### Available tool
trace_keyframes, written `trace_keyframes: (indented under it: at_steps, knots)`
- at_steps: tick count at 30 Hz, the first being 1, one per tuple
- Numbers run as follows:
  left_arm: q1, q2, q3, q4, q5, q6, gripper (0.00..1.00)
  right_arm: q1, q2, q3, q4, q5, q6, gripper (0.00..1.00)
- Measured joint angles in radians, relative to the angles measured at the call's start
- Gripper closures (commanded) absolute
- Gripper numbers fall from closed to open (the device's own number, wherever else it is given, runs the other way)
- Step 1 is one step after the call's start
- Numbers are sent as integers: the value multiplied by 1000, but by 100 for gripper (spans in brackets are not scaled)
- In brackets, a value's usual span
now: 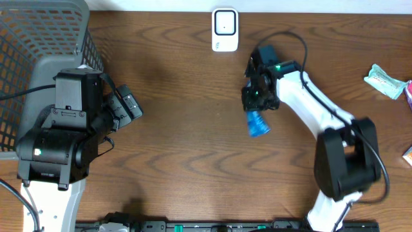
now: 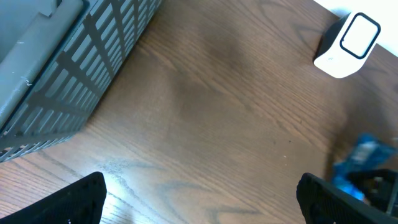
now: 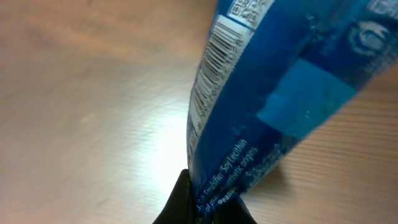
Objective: Scan the item barcode
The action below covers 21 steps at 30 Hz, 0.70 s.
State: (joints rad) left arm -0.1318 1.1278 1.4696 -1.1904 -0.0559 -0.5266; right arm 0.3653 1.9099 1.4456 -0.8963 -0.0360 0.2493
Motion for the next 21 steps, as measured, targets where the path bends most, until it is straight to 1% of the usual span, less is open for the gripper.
trace_keyframes:
  at_steps: [3, 5, 10, 14, 17, 21]
  knots:
    - [0, 0, 0, 0, 0, 0, 2, 72, -45, 14, -6, 273, 41, 99]
    - [0, 0, 0, 0, 0, 0, 2, 111, -42, 14, 0, 410, 56, 99]
    - [0, 0, 0, 0, 0, 0, 2, 155, 47, 14, 41, 669, 65, 99]
    - [0, 0, 0, 0, 0, 0, 2, 164, 169, 14, 60, 790, 69, 98]
    - [0, 0, 0, 0, 0, 0, 2, 180, 249, 11, 49, 830, 74, 91]
    - [0, 0, 0, 0, 0, 0, 2, 226, 264, 11, 47, 815, 79, 83]
